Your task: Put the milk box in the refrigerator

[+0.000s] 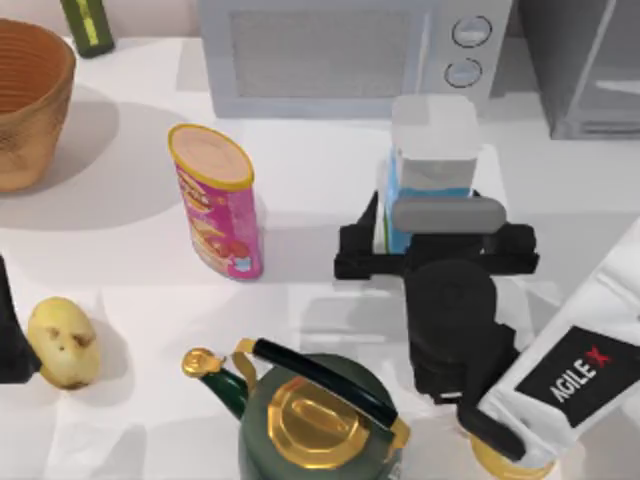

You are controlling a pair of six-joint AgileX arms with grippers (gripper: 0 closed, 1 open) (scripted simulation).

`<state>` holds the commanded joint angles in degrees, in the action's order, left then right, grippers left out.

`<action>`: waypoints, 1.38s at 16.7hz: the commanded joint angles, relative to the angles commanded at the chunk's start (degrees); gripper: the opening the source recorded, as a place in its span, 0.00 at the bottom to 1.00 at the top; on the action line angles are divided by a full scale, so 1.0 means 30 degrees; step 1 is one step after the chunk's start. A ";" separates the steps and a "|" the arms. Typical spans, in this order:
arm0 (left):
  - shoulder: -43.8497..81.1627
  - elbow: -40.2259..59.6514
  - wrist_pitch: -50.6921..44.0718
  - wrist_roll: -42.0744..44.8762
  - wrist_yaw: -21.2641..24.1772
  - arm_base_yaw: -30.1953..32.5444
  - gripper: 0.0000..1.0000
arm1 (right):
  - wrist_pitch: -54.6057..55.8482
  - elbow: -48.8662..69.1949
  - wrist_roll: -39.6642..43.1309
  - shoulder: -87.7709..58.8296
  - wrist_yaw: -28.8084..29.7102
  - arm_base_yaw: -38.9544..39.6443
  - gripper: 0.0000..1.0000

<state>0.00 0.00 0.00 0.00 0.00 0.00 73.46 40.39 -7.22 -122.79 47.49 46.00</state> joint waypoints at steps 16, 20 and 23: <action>0.0000 0.0000 0.0000 0.0000 0.0000 0.0000 1.00 | -0.0491 0.2702 0.0344 -0.2025 -0.1727 -0.1795 0.92; 0.0000 0.0000 0.0000 0.0000 0.0000 0.0000 1.00 | -0.0491 0.2702 0.0344 -0.2025 -0.1727 -0.1795 0.62; 0.0000 0.0000 0.0000 0.0000 0.0000 0.0000 1.00 | -0.0491 0.2702 0.0344 -0.2025 -0.1727 -0.1795 0.40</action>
<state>0.00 0.00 0.00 0.00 0.00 0.00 71.99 48.50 -6.18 -128.87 42.31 40.62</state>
